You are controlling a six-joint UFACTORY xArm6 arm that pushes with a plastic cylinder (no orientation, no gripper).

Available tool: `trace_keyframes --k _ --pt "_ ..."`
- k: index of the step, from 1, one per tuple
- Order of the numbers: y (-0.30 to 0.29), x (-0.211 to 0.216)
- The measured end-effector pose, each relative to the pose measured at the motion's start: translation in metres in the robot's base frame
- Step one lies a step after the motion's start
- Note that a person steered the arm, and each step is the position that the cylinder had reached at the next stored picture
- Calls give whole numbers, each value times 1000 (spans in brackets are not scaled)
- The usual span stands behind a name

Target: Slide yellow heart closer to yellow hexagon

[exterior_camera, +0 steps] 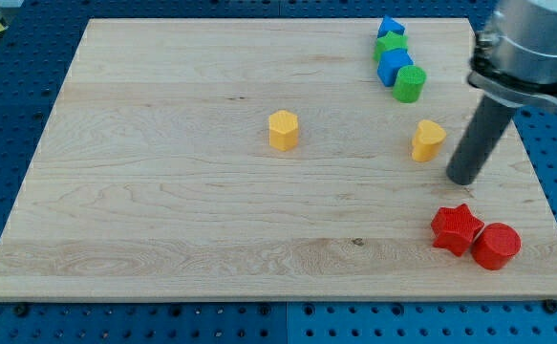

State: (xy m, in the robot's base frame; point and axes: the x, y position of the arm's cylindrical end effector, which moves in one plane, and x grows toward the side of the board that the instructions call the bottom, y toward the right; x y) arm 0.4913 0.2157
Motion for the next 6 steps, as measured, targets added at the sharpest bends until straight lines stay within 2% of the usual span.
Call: trace_keyframes --k 5,6 --pt "8 -31" --pt "-4 -52"
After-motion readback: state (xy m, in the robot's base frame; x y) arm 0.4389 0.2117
